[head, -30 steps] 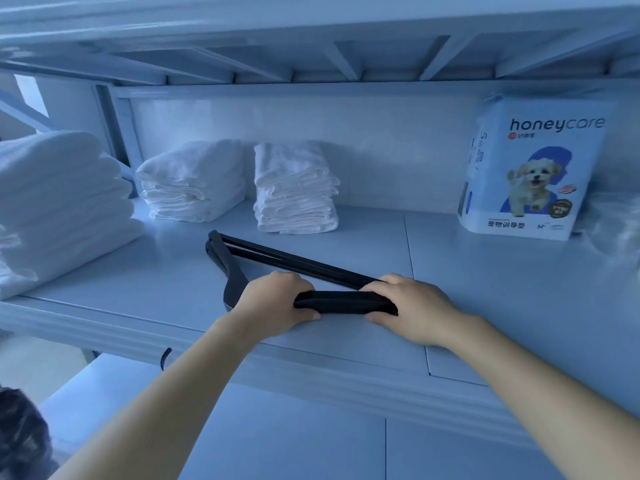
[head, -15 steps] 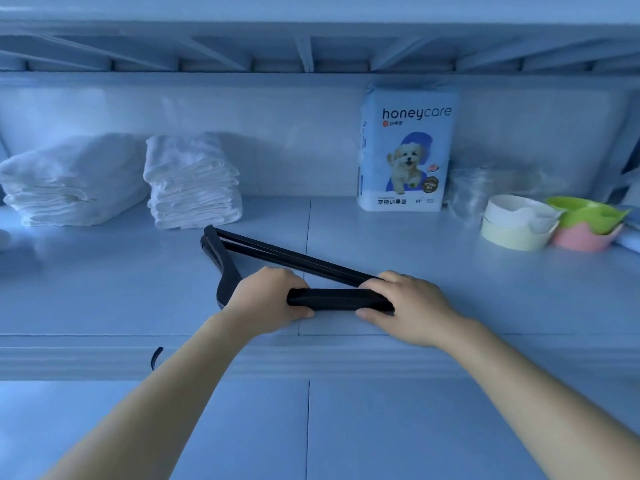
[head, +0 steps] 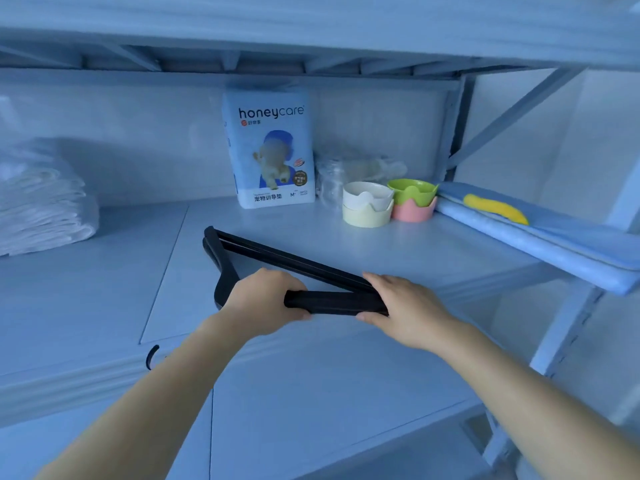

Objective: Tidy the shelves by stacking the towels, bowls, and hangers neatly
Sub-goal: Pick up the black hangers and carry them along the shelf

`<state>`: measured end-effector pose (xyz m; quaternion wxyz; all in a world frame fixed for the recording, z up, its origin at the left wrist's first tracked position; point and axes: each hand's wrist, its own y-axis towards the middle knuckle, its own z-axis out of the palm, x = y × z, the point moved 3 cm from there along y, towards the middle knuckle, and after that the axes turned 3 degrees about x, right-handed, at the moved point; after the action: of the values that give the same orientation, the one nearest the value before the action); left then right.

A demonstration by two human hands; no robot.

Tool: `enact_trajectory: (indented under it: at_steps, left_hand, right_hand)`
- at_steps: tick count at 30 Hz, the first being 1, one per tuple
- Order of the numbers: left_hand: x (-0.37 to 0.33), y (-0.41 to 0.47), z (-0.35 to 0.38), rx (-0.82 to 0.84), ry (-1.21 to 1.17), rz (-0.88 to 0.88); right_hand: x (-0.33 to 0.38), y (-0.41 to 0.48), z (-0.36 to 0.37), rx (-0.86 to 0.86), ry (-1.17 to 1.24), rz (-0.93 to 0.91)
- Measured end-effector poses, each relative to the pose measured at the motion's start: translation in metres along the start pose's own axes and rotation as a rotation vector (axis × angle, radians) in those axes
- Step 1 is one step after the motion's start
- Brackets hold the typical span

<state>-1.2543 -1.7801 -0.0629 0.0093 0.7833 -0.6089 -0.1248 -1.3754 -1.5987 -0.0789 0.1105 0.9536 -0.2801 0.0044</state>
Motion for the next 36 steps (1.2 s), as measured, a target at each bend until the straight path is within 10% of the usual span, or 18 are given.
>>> enact_trajectory:
  at_steps: [36]
  left_hand:
    - [-0.348,0.119,0.014,-0.131,0.116,0.536]
  right_hand:
    - [-0.266,-0.21,-0.103,-0.303,-0.171,0.375]
